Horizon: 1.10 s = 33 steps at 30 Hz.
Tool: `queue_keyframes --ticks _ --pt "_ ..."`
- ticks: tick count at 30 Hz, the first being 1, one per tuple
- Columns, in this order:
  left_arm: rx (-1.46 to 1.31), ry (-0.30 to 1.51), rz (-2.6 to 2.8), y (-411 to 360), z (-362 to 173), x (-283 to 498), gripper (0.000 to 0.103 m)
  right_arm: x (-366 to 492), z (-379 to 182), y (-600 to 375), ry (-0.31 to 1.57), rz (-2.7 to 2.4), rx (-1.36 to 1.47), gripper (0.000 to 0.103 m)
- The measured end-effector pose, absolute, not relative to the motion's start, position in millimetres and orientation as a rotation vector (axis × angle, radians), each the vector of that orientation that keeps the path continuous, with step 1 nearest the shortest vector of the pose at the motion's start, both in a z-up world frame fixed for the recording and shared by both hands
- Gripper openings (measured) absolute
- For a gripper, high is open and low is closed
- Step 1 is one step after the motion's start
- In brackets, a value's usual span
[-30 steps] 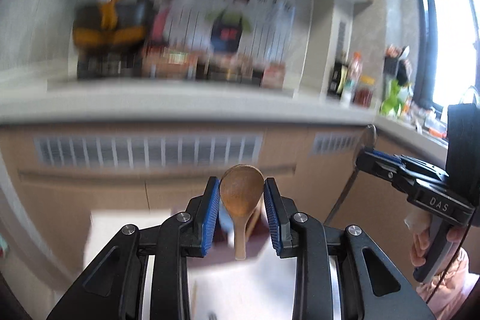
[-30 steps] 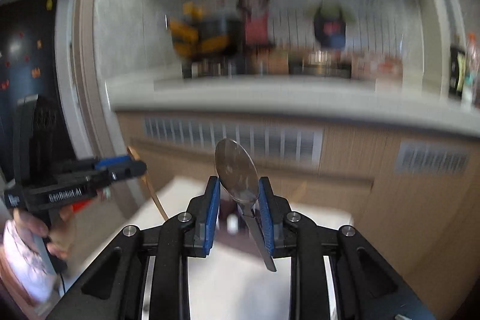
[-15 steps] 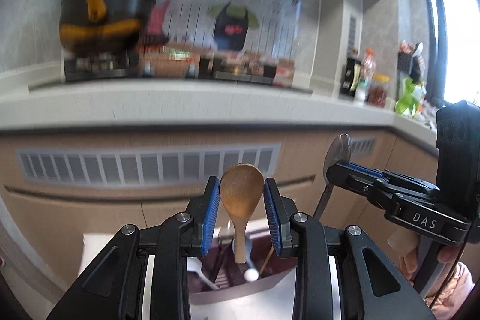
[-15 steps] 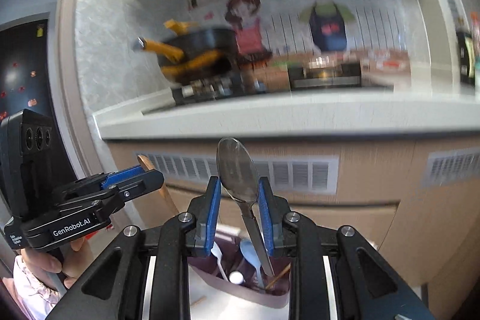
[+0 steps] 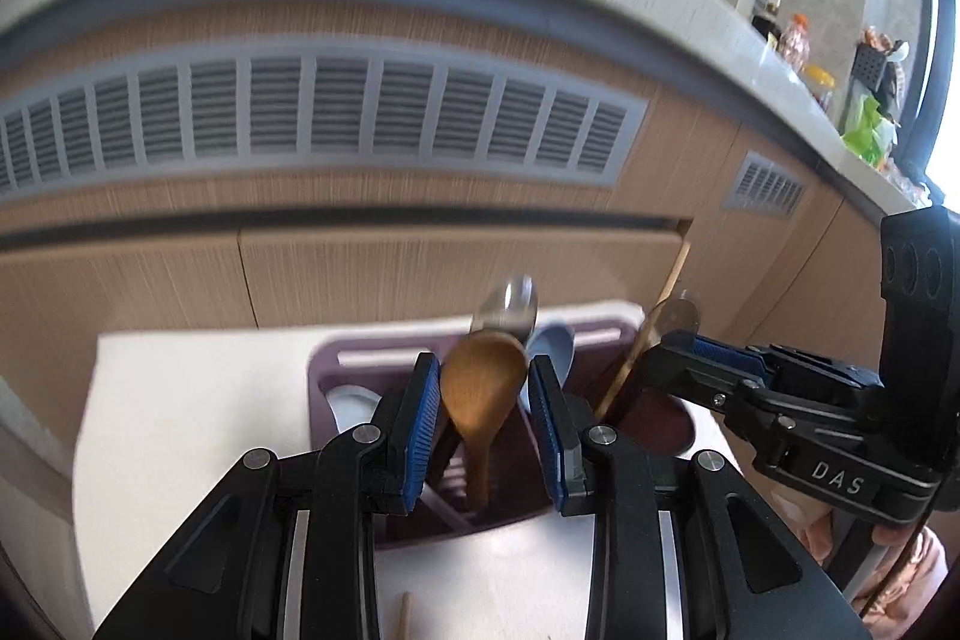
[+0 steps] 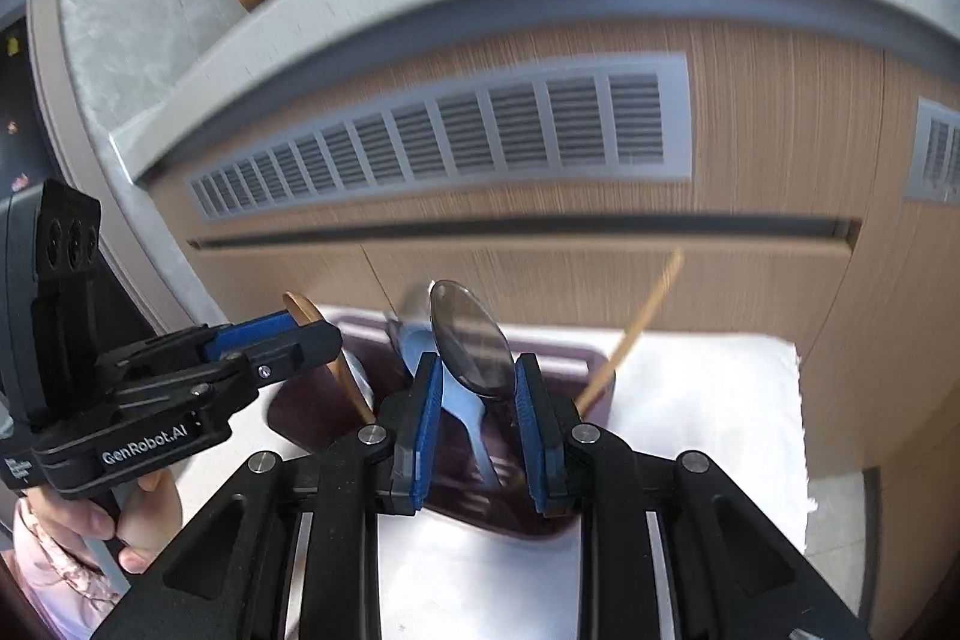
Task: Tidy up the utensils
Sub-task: 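Lower the wooden spoon and metal spoon into the caddy and open both tools, then move the left tool to the chopstick while the right tool approaches the smiley-face spoon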
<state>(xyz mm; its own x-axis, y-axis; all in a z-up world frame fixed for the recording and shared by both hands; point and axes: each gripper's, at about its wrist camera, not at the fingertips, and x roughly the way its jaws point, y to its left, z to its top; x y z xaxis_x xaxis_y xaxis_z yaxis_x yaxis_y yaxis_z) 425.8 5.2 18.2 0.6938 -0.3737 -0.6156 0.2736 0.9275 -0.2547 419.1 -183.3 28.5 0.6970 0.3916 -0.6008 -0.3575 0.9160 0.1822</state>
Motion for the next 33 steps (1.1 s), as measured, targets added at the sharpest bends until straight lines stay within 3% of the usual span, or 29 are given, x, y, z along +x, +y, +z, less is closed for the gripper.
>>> queue_keyframes --ticks 7,10,12,14,19,33 --pt "-0.189 0.692 -0.346 21.0 34.7 404.5 0.033 406.1 20.5 -182.6 0.694 0.353 -0.026 0.032" --pt "-0.171 0.659 -0.302 32.4 48.7 383.2 0.038 385.4 34.2 -178.3 0.648 0.32 -0.078 0.04" --pt "-0.153 0.653 -0.272 41.3 51.4 366.3 0.046 368.3 42.8 -173.8 0.621 0.313 -0.098 0.06" --pt "-0.133 0.652 -0.249 48.3 48.3 351.4 0.048 350.9 47.1 -169.7 0.606 0.318 -0.104 0.067" --pt "-0.116 0.713 -0.199 70.4 20.6 314.8 0.048 317.0 29.6 -146.1 0.679 0.384 -0.142 0.068" --pt "-0.178 0.899 -0.126 107.9 -57.4 264.8 0.048 242.2 -83.7 -67.2 1.023 0.616 -0.24 0.068"
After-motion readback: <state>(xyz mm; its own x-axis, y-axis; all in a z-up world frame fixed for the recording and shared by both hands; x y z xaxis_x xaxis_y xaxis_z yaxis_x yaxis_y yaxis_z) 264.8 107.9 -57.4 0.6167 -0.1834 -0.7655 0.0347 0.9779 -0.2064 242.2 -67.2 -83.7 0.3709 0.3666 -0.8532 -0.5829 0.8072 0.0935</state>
